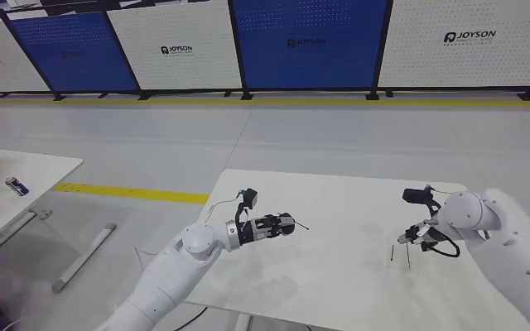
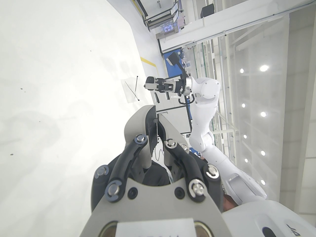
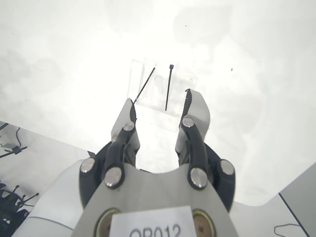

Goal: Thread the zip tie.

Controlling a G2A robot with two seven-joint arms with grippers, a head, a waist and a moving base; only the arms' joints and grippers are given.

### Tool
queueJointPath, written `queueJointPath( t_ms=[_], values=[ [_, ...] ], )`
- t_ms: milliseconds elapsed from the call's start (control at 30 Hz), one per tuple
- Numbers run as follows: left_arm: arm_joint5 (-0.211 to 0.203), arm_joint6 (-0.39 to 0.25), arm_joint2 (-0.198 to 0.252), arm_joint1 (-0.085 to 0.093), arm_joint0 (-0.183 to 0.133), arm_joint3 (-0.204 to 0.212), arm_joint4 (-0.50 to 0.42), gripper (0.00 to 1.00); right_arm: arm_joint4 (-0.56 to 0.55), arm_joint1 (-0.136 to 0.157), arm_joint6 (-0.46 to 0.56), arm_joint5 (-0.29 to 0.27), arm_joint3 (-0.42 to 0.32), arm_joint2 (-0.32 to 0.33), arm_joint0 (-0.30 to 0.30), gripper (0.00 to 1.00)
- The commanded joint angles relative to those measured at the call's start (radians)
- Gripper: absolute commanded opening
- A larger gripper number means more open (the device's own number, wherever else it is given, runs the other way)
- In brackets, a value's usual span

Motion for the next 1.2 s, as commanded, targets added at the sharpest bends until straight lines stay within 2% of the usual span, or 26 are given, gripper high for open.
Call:
queueJointPath(
  t_ms=[0,167,367,633,933,1167],
  values=[
    [0.0,0.0,0.0,0.0,0.0,0.0,0.0,0.0,0.001,-0.005,0.0,0.014,0.018,-0.025,0.014,0.4],
    [0.0,0.0,0.0,0.0,0.0,0.0,0.0,0.0,0.026,-0.017,0.0,0.025,0.08,-0.082,0.055,0.38],
    [0.0,0.0,0.0,0.0,0.0,0.0,0.0,0.0,0.051,-0.032,0.0,0.018,0.122,-0.125,0.087,0.32],
    [0.0,0.0,0.0,0.0,0.0,0.0,0.0,0.0,0.082,-0.06,0.0,0.005,0.194,-0.187,0.124,0.31],
    [0.0,0.0,0.0,0.0,0.0,0.0,0.0,0.0,0.104,-0.1,0.0,-0.013,0.292,-0.228,0.161,0.31],
    [0.0,0.0,0.0,0.0,0.0,0.0,0.0,0.0,0.116,-0.136,-0.002,-0.038,0.368,-0.248,0.182,0.26]
  ],
)
